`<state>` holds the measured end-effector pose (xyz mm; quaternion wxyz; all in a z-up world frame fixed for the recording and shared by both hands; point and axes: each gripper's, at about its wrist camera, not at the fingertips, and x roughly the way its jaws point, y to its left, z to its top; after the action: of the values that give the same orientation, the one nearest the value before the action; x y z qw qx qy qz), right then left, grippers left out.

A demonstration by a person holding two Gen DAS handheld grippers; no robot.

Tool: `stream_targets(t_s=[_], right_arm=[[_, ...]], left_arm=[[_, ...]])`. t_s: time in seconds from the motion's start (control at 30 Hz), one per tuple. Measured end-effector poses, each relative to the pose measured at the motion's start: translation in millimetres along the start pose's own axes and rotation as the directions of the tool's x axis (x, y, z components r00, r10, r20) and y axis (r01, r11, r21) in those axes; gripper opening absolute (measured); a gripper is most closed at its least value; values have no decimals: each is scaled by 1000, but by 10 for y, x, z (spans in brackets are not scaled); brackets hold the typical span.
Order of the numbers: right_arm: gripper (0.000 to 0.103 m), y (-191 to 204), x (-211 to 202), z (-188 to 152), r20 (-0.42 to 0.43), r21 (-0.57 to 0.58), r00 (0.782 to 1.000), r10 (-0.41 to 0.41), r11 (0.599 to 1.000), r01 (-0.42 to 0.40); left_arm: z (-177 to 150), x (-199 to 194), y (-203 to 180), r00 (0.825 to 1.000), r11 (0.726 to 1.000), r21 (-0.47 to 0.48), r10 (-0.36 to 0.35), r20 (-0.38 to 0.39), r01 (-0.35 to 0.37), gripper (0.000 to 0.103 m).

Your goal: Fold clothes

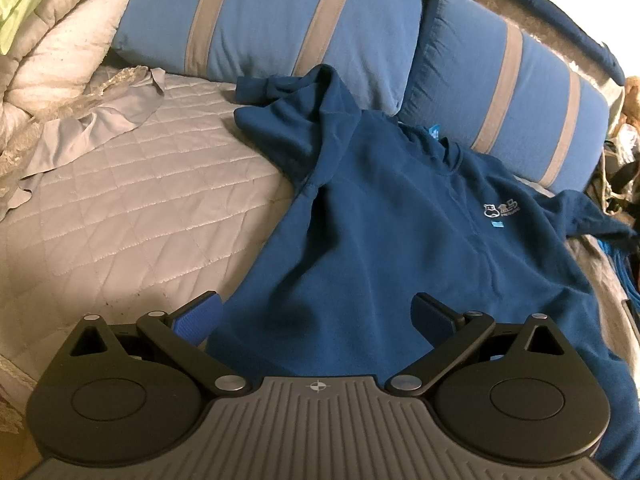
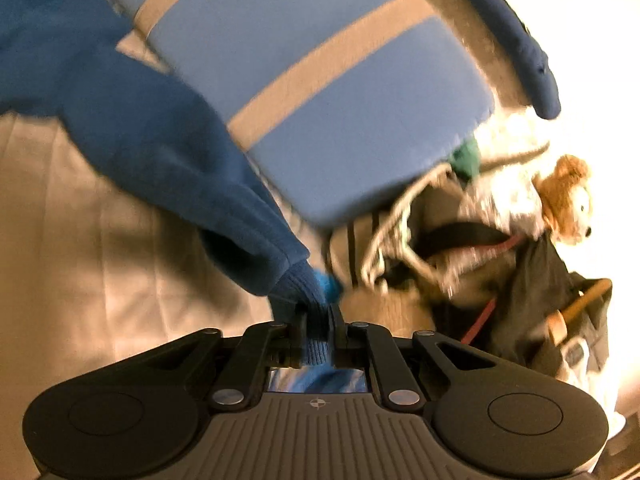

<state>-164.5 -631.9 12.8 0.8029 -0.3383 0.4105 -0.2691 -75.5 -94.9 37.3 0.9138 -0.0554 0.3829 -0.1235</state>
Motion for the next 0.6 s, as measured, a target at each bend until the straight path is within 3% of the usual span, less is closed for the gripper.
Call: stream_targets(t_s=[0.13, 0.23, 0.3, 0.37, 0.4, 0.47, 0.57, 0.6], right_arm=[[64, 11, -153, -238, -6, 92, 1000, -13, 996, 14], [75, -121, -229, -411, -14, 280, 998, 64, 958, -57], [80, -242, -255, -500, 3, 447, 988, 153, 884, -138], [80, -344, -275, -581, 41, 623, 969, 242, 753, -214], [80, -409, -246, -637, 63, 714, 957, 283, 658, -241], [79, -502, -178, -764, 118, 862, 927, 355, 427, -273], [73, -525, 14, -931, 179, 959, 888, 423, 124, -253], [71, -498, 85, -975, 188, 972, 879, 438, 45, -230]], left_arm=[[-5, -10, -16, 1000, 1000, 12, 6, 0, -6, 103], [-4, -12, -27, 1000, 1000, 19, 9, -2, -9, 103], [0, -7, -31, 1000, 1000, 22, 10, -5, -10, 103], [1, -3, -33, 1000, 1000, 24, 12, -9, -12, 103], [0, -5, -34, 1000, 1000, 25, 14, -9, -14, 103], [0, -8, -41, 1000, 999, 28, 18, -10, -17, 103], [3, -4, -56, 1000, 999, 31, 24, -12, -24, 103], [4, -3, -60, 1000, 999, 32, 26, -13, -25, 103]])
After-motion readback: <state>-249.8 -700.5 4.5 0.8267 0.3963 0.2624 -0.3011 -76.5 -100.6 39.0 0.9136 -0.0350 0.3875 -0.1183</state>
